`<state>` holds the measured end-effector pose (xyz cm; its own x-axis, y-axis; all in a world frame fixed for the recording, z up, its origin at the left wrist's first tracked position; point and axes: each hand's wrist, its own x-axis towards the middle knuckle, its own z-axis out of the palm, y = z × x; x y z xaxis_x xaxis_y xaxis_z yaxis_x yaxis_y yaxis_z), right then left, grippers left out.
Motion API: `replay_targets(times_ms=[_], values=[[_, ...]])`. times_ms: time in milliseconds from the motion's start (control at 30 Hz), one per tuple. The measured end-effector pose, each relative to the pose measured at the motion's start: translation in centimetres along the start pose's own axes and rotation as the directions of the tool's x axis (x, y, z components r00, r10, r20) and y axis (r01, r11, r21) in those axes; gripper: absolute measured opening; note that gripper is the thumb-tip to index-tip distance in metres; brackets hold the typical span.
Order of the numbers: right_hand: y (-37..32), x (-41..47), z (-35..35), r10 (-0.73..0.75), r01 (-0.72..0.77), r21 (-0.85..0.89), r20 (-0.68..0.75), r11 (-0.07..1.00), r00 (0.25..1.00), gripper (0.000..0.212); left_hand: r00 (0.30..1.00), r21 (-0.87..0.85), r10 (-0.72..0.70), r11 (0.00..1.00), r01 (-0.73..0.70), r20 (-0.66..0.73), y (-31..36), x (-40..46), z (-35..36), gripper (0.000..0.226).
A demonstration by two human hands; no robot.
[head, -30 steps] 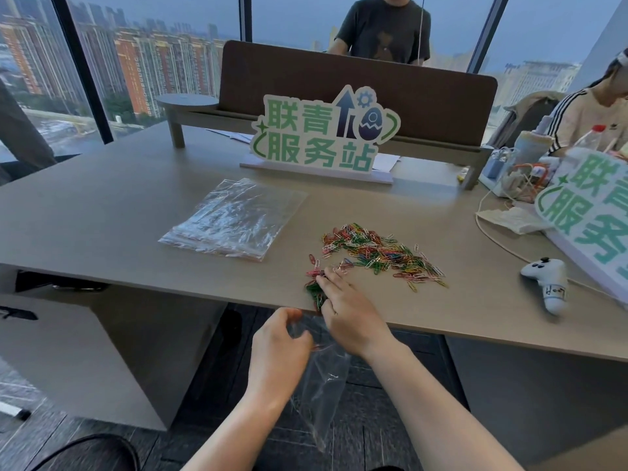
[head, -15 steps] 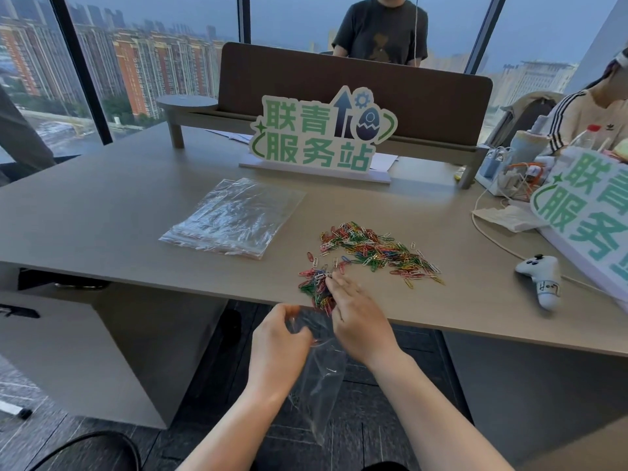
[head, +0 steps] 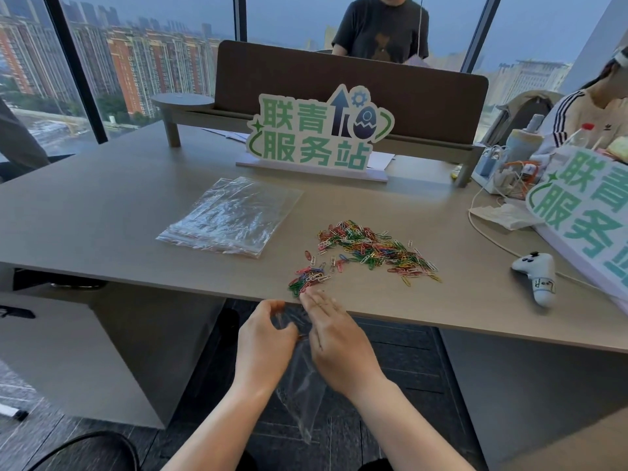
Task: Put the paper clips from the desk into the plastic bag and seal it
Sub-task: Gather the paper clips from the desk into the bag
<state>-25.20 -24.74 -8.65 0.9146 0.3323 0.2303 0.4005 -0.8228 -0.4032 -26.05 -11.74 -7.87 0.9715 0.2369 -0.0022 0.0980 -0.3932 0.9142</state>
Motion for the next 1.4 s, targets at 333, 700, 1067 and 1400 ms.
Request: replay_targets(times_ms=[333, 700, 1067, 1400], values=[[3.9, 7.5, -2.8, 0.224, -0.222, -0.031, 0.102, 0.974, 0.969, 0.058, 0.998, -0.007, -0.033, 0.999, 0.033, 0.045, -0.7, -0.3, -0.5, 0.043], [2.6, 7.7, -1.4, 0.112, -0.103, -0.057, 0.177, 0.993, 0.978, 0.053, 1.000, 0.031, -0.013, 0.999, 0.013, 0.027, -1.0, 0.3, -0.5, 0.044], [0.7, 4.6, 0.1, 0.040, -0.036, -0.031, 0.133, 0.999, 0.990, 0.055, 1.000, 0.023, -0.011, 1.000, 0.011, 0.005, -0.7, 0.1, -0.9, 0.043], [-0.7, 2.5, 0.9, -0.001, 0.000, 0.012, 0.091, 1.000, 0.996, 0.056, 1.000, -0.025, -0.009, 1.000, 0.009, -0.001, -0.7, -0.1, -1.1, 0.038]])
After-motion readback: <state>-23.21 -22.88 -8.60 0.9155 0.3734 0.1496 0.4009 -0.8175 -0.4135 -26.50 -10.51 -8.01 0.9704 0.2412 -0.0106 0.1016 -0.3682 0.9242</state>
